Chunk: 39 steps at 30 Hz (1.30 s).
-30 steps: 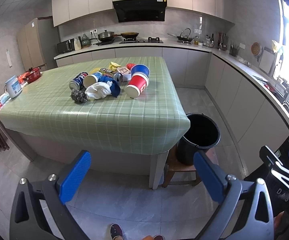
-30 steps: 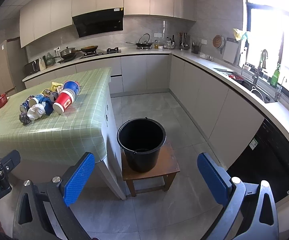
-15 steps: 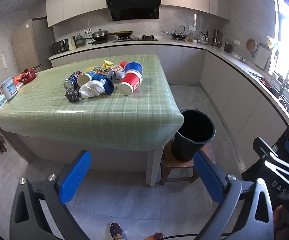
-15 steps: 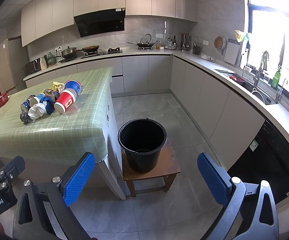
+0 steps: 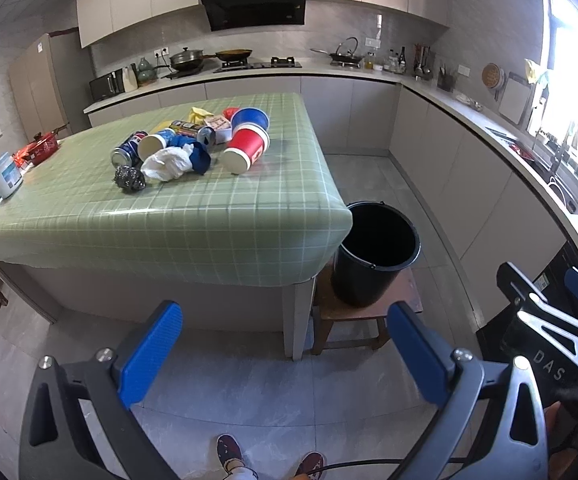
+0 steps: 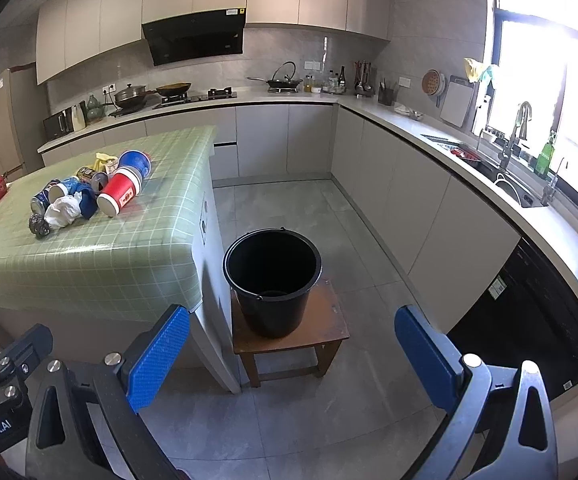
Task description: Collect trash
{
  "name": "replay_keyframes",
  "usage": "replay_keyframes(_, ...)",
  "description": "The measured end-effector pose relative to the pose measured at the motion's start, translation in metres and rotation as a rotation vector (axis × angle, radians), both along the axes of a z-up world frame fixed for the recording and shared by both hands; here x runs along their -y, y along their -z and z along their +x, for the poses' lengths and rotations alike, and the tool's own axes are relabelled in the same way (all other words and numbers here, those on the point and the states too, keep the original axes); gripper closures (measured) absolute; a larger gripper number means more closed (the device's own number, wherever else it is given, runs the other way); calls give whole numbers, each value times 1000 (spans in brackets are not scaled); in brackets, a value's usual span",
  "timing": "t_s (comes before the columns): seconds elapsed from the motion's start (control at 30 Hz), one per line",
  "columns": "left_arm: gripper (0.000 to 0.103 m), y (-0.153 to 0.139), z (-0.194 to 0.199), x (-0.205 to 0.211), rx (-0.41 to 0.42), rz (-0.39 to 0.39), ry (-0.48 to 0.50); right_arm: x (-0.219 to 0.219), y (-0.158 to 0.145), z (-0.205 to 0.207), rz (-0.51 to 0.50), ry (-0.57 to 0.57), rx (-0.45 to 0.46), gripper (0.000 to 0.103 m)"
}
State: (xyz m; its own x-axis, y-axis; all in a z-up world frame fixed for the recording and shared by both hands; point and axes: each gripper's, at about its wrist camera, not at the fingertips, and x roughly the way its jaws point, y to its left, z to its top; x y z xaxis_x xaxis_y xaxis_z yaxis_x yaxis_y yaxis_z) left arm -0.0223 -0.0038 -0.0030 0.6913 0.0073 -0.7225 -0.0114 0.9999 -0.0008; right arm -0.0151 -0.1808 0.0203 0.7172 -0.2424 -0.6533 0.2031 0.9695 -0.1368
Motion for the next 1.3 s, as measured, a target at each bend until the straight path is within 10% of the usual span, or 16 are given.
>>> replay_keyframes(1.3, 0, 1, 16, -23, 6, 5, -58, -9, 0, 16, 23, -45, 12, 0)
